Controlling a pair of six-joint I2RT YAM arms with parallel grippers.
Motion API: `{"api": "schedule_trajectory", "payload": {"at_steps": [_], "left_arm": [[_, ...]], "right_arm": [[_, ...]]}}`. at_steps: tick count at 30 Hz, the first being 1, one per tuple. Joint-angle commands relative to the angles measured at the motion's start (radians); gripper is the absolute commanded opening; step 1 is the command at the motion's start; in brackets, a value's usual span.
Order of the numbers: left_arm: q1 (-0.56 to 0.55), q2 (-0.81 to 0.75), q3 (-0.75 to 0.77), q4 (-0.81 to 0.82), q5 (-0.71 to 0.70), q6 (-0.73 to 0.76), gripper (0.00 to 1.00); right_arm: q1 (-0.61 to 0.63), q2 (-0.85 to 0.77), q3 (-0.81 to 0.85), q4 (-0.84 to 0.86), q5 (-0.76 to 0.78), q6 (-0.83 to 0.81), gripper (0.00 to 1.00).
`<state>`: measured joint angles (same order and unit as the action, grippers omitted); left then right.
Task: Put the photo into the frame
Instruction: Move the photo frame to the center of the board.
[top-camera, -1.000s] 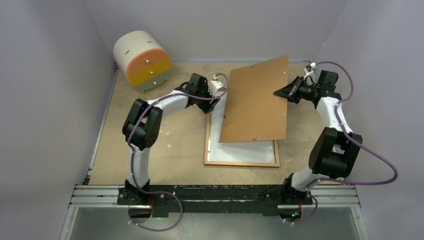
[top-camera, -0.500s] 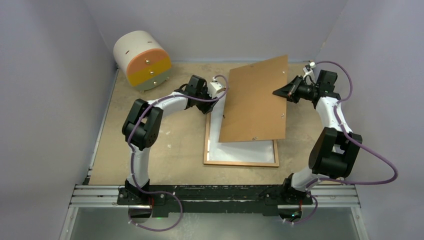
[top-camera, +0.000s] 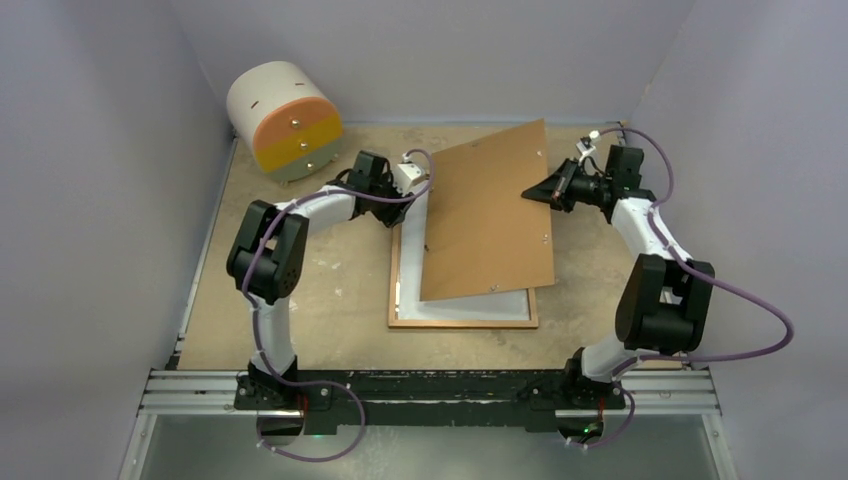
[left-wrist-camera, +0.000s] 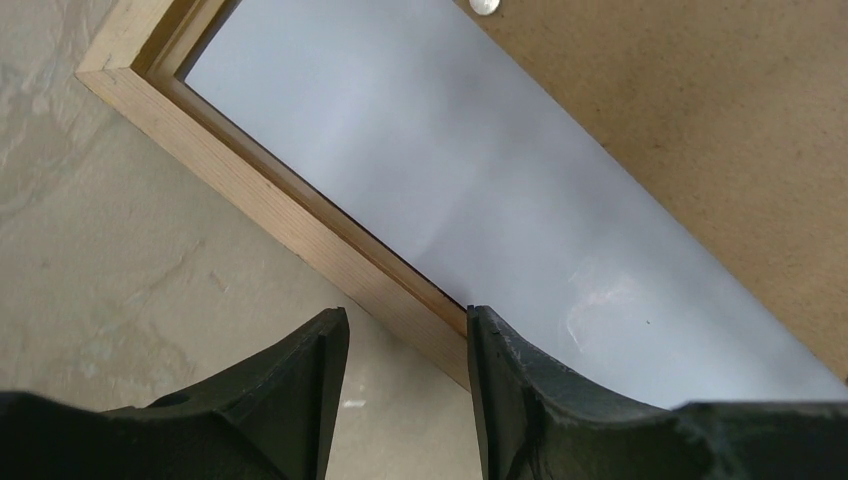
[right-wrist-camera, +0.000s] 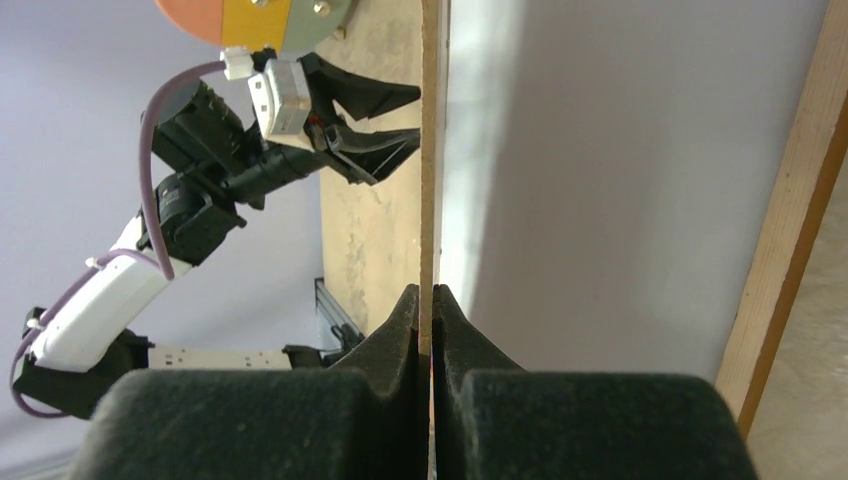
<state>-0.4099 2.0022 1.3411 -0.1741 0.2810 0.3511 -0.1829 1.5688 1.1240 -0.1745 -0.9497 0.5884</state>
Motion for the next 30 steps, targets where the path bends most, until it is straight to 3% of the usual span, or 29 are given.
{"api": "schedule_trajectory", "payload": {"at_steps": [1, 10, 18, 24, 30], "left_arm": [[0.054, -0.081, -0.059, -0.039, -0.023, 0.059, 0.49], [0.100, -0.181, -0.150, -0.027, -0.003, 0.135, 0.53], [0.129, -0.265, -0.080, -0.065, 0.050, 0.133, 0.92], [0.167, -0.290, -0.009, -0.185, 0.119, 0.154, 0.96], [0.202, -0.289, -0.050, -0.187, 0.050, 0.186, 0.98]], "right_arm": [[0.060, 0.001, -0.009, 0.131, -0.050, 0.086, 0.00], [0.127, 0.027, -0.078, 0.319, -0.081, 0.227, 0.00], [0.163, 0.069, -0.055, 0.307, -0.114, 0.200, 0.00], [0.169, 0.111, -0.028, 0.279, -0.148, 0.167, 0.00], [0.175, 0.139, -0.028, 0.288, -0.154, 0.161, 0.00]]}}
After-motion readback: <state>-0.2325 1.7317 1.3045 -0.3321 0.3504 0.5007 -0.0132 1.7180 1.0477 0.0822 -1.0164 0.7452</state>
